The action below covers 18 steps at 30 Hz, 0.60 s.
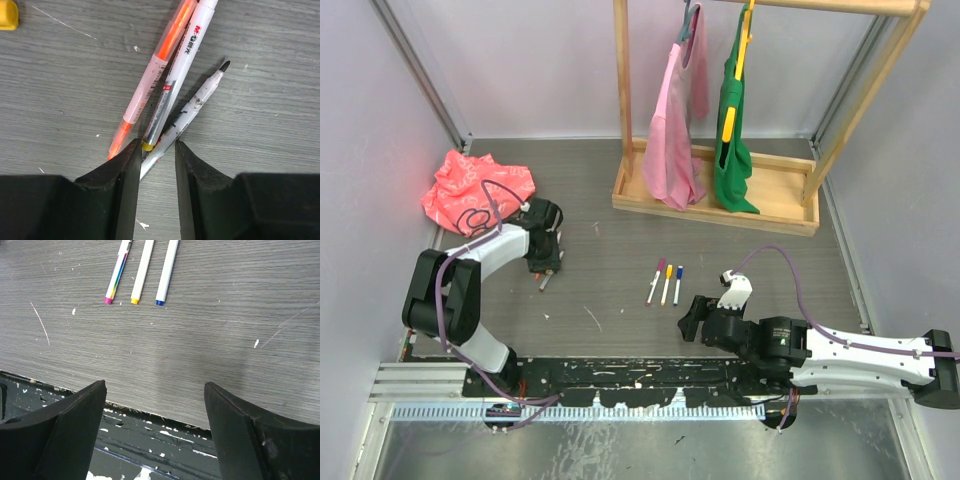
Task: Insert the pens into the pen caps
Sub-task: Pick up the pen from the center of the board.
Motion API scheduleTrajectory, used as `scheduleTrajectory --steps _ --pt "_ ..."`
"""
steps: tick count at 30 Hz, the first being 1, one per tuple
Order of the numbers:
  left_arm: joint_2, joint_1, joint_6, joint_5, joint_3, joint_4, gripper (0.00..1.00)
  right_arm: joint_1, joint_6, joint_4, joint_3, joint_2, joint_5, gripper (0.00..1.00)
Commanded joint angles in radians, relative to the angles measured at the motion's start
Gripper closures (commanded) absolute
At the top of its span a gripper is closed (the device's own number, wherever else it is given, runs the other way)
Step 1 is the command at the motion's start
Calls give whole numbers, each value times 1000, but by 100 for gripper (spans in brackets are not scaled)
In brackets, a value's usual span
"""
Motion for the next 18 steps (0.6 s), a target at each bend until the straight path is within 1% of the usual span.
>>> scheduleTrajectory --steps 1,5,9,12,18 --pt "-36 5 3 38 10 -19 66 2 0 32 17 -5 14 16" --pt "-70 6 -11 47 -16 -34 66 3 2 32 17 -1 13 16" --pt "-120 5 -39 27 -44 -60 63 2 2 33 21 3 15 16" --pt "-147 5 -49 44 -63 -64 62 3 -2 43 18 7 12 16" --pt "-166 -12 -67 91 -97 -61 67 1 -4 62 16 23 7 16"
